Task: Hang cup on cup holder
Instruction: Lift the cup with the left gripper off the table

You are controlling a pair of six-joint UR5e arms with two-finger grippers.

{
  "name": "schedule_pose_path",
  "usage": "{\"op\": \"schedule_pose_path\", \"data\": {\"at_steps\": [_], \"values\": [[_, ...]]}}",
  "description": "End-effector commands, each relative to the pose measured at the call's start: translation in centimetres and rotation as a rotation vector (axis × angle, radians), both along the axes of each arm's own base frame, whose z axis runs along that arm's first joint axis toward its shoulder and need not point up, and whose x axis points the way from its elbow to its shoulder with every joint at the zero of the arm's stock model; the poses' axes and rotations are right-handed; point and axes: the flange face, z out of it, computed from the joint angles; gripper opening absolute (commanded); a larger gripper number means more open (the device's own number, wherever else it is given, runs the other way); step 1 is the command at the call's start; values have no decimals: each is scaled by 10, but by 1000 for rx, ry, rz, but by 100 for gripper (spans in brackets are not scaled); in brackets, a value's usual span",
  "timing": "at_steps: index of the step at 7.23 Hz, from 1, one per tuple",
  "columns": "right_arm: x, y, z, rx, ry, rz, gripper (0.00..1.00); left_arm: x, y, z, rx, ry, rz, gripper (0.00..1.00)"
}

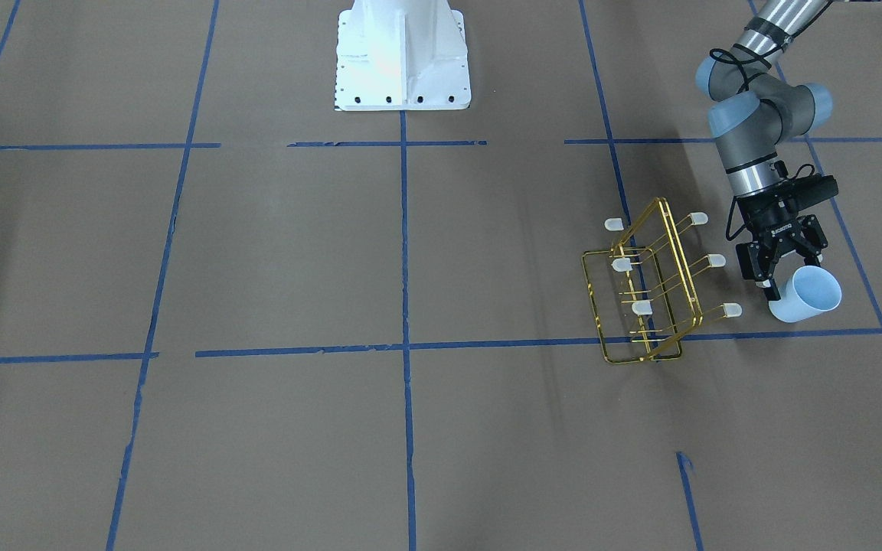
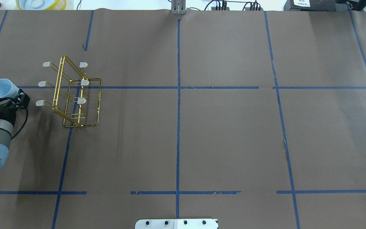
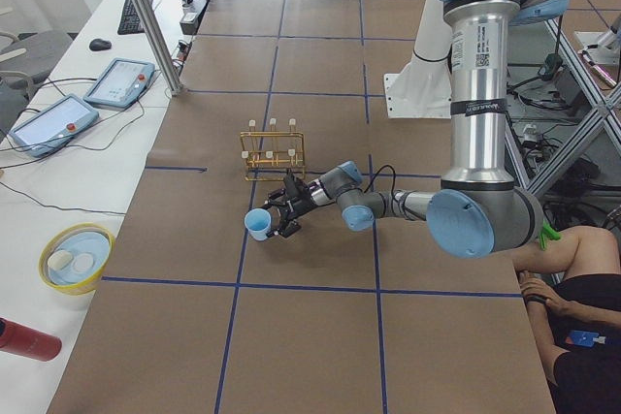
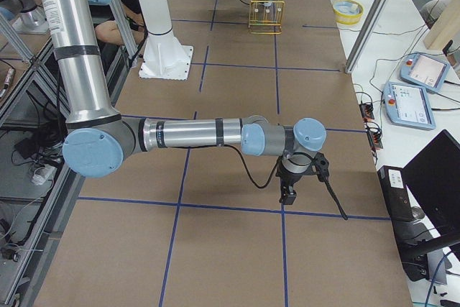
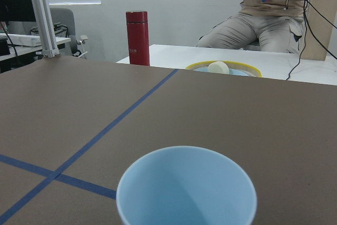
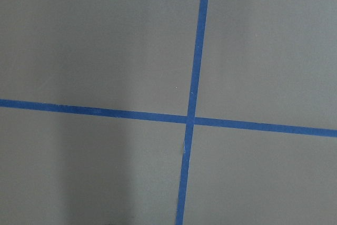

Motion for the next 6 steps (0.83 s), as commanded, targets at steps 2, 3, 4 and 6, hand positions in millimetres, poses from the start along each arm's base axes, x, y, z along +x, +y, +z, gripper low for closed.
{"op": "schedule_pose_path", "data": {"at_steps": [2, 3, 4, 6], "values": [[-1, 0, 0, -1, 0, -1, 100, 13, 1, 15, -14, -26, 16, 100], [0, 0, 0, 1, 0, 0, 100, 11, 1, 23, -21, -40, 13, 100], [0, 0, 0, 1, 0, 0, 100, 10, 0, 28, -28, -50, 11, 100], [0, 0, 0, -1, 0, 0, 100, 6, -2, 35, -33, -60, 2, 100]]}}
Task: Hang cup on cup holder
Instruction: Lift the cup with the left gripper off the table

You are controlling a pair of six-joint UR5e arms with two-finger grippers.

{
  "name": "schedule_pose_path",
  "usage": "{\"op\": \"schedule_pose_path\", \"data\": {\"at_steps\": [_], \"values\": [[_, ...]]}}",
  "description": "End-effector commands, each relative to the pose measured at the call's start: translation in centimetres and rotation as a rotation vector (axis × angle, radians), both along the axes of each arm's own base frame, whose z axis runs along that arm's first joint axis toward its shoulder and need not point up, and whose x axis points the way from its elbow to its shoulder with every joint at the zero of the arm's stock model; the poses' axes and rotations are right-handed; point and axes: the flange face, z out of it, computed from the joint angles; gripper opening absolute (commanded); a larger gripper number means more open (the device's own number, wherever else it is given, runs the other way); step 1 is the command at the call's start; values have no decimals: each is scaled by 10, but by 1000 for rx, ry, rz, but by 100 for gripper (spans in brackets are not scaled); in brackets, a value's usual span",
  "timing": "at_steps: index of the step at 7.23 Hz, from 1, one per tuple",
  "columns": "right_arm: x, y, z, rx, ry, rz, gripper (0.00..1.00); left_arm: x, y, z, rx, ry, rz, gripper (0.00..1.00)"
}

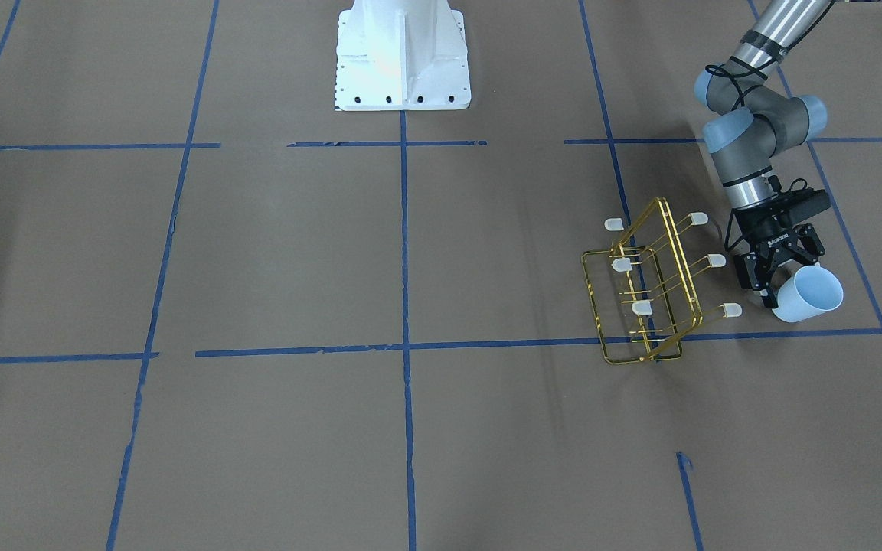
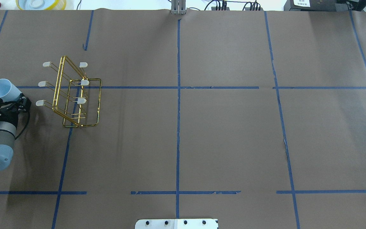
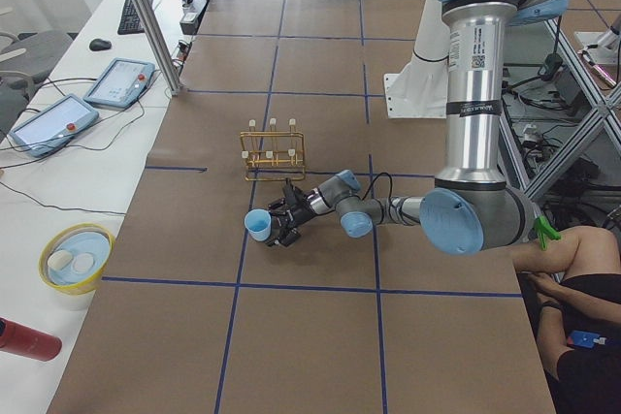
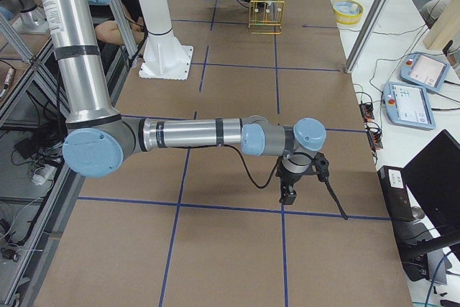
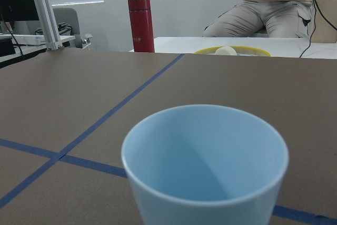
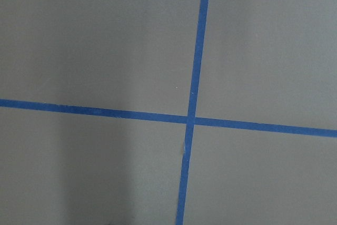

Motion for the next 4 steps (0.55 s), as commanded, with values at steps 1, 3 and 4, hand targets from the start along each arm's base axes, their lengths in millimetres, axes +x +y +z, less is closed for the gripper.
{"op": "schedule_pose_path", "data": {"at_steps": [1, 3, 4], "values": [[0, 0, 0, -1, 0, 1, 100, 0, -3, 1, 0, -1, -6, 100], [0, 0, 0, 0, 0, 1, 100, 0, -8, -4, 5, 11, -15, 100], [0, 0, 0, 0, 0, 1, 100, -6, -15, -7, 9, 20, -34, 100]]}}
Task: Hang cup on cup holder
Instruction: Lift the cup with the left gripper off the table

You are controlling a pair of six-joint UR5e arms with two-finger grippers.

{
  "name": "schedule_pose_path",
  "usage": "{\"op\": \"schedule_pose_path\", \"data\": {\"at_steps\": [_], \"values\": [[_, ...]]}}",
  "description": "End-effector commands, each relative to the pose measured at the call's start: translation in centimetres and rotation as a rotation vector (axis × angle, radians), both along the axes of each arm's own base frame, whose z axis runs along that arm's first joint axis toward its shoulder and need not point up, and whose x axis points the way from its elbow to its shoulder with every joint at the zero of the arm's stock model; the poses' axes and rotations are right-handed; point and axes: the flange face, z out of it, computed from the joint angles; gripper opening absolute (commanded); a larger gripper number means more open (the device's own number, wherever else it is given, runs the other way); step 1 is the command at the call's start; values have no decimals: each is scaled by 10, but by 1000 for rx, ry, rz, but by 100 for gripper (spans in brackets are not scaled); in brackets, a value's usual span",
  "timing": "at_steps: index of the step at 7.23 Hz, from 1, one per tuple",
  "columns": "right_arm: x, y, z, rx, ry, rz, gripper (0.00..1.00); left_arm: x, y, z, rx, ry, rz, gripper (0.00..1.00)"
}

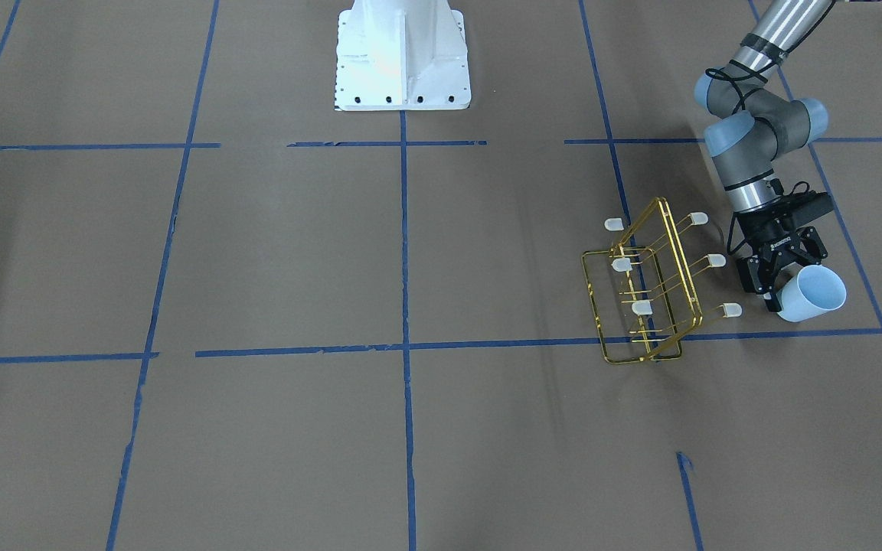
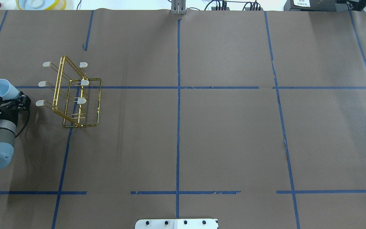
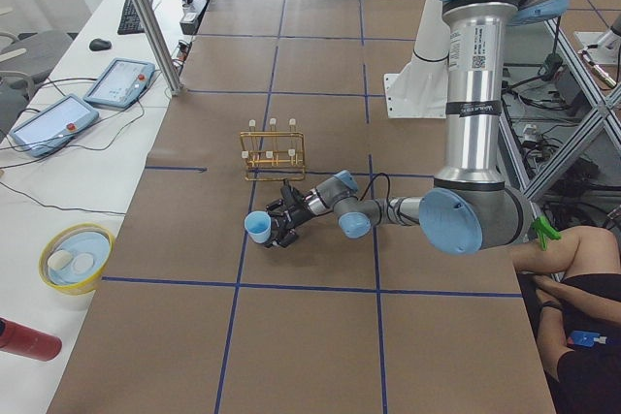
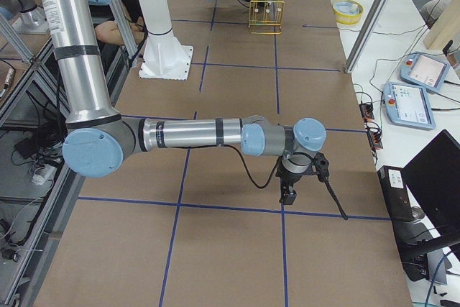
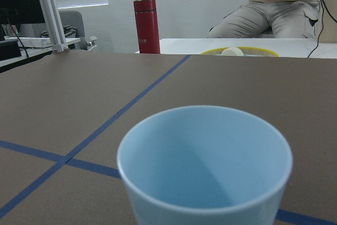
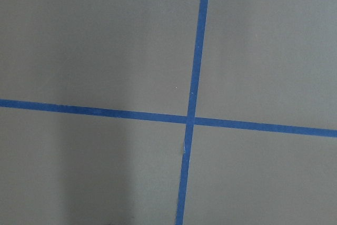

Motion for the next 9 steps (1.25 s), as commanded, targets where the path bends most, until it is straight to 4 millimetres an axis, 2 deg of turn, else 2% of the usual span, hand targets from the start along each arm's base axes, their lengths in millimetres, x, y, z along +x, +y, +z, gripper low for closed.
{"op": "schedule_pose_path", "data": {"at_steps": [1, 4, 5, 6, 7, 8, 9], "values": [[0, 0, 0, -1, 0, 0, 100, -9, -10, -3, 5, 8, -26, 100], [0, 0, 0, 0, 0, 0, 100, -8, -16, -1, 3, 7, -37, 99], [0, 0, 0, 0, 0, 0, 100, -3, -20, 4, -2, -1, -37, 90], [0, 0, 0, -1, 0, 0, 100, -3, -20, 3, -1, 2, -37, 73], [0, 0, 0, 0, 0, 0, 100, -4, -21, 2, 1, 4, -39, 42], [0, 0, 0, 0, 0, 0, 100, -13, -28, -1, -3, 12, -52, 20], [0, 0, 0, -1, 0, 0, 100, -22, -35, -9, -5, 33, -64, 5]]}}
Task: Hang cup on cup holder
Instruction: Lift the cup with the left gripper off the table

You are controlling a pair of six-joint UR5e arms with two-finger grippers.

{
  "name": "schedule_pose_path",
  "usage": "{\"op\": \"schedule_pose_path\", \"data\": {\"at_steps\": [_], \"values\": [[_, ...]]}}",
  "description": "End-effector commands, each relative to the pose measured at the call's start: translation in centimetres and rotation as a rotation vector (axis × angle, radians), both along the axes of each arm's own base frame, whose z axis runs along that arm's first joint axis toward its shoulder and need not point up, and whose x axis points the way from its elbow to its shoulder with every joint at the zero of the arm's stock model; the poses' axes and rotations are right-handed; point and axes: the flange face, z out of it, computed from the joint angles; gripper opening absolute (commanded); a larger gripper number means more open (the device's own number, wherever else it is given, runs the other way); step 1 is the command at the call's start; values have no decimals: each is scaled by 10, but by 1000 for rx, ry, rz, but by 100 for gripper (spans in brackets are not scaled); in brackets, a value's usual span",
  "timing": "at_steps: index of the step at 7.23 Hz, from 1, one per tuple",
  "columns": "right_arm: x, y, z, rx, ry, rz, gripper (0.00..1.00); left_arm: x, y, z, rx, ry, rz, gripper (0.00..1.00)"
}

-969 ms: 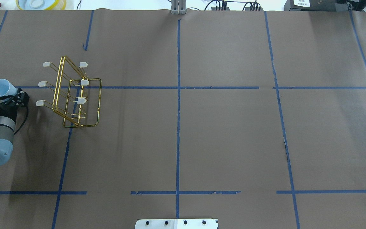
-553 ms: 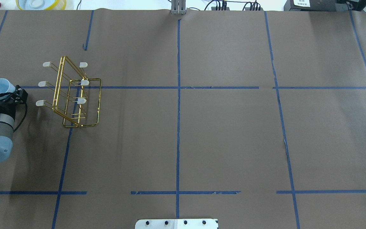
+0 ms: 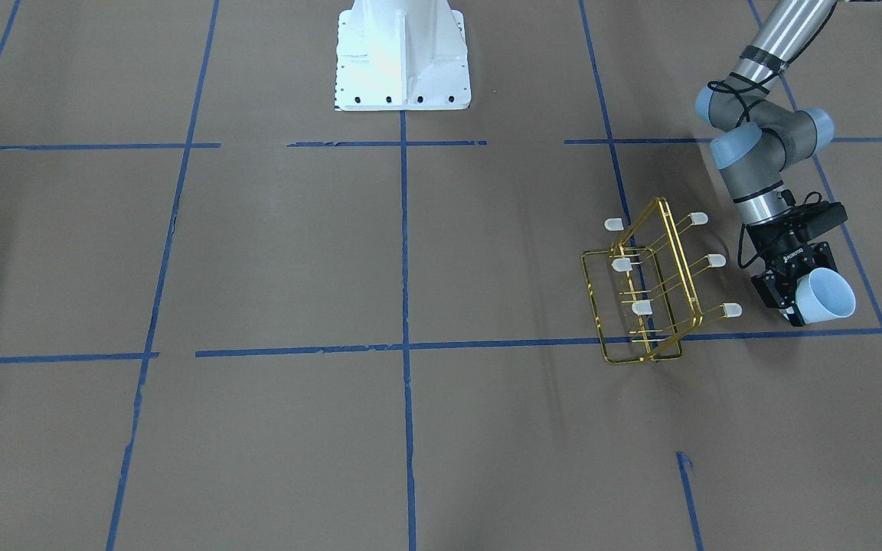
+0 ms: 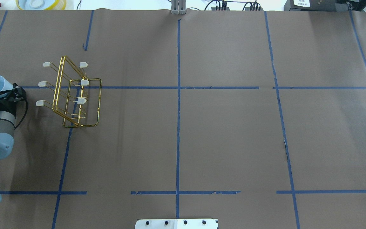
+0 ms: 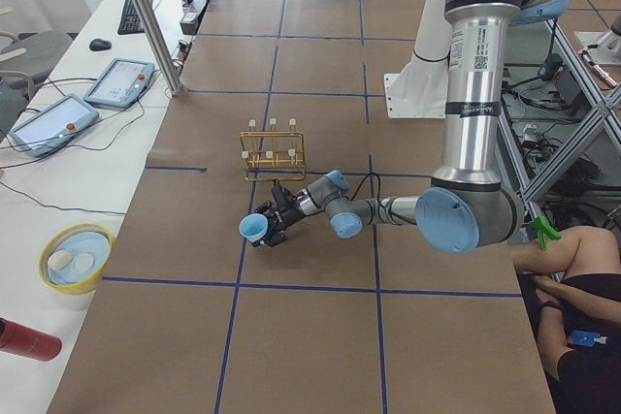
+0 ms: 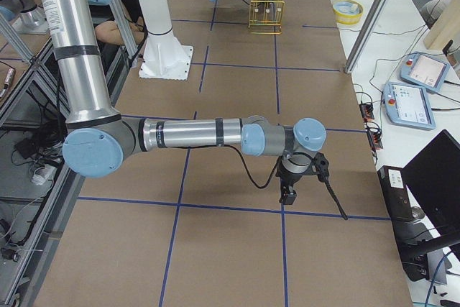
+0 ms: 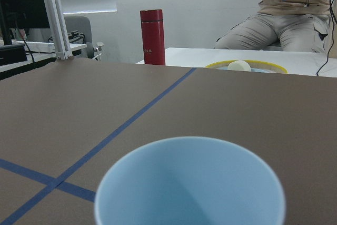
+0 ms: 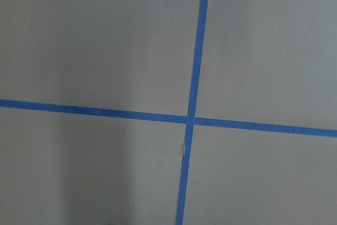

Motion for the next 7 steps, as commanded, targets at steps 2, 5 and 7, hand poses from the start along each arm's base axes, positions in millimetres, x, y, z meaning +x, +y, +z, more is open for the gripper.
{"op": "schedule_pose_path", "data": {"at_steps": [2, 5, 7], "values": [[-1, 0, 0, -1, 0, -2, 100, -49, -26, -44, -16, 87, 3, 0], [0, 0, 0, 0, 0, 0, 100, -122, 1, -98, 119, 285, 149, 0], [0, 0, 0, -1, 0, 0, 100, -160, 26, -112, 264, 486, 184, 0]]}}
